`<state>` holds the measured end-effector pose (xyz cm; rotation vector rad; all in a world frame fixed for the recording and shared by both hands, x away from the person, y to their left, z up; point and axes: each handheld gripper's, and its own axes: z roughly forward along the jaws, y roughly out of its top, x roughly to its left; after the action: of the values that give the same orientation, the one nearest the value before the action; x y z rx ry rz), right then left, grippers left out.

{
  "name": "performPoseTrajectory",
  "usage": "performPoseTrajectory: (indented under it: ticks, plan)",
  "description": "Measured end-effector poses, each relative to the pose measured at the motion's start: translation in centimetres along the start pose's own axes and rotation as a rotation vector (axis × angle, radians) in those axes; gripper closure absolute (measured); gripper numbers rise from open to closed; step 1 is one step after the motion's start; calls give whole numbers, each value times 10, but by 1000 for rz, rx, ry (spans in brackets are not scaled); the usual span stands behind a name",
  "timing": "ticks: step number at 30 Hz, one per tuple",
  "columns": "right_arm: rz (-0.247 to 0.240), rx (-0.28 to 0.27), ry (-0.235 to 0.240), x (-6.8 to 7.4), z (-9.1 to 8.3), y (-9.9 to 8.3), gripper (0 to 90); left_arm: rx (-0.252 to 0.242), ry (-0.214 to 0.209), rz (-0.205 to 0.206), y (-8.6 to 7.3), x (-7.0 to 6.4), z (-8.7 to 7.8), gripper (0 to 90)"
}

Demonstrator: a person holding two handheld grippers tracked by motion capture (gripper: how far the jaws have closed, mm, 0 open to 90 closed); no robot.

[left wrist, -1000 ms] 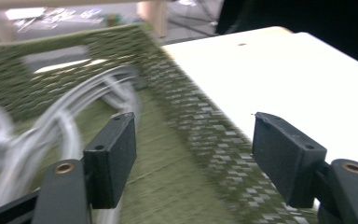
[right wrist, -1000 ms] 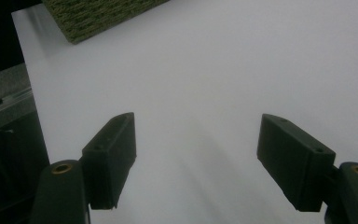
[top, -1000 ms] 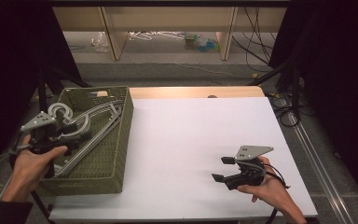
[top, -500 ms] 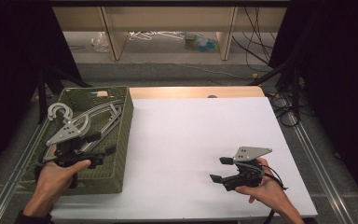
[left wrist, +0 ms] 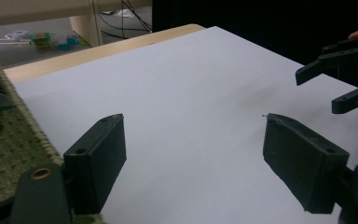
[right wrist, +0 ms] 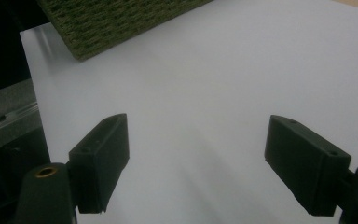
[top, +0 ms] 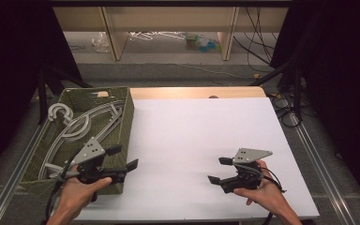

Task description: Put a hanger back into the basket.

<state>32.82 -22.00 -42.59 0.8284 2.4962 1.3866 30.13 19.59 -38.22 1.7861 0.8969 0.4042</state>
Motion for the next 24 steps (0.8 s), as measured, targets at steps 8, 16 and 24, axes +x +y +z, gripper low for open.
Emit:
performPoseTrajectory:
  ticks: [8,16,24]
  plan:
    - [8,-3,-3,1,-1,-1,226,-3,-74,-18,-12,-16,12,211]
    - [12,-30,-10,5,-5,-3,226,13,-96,2,-32,-30,23,217]
    - [40,-70,-26,14,-15,-15,196,-78,-151,-122,-42,-21,22,218]
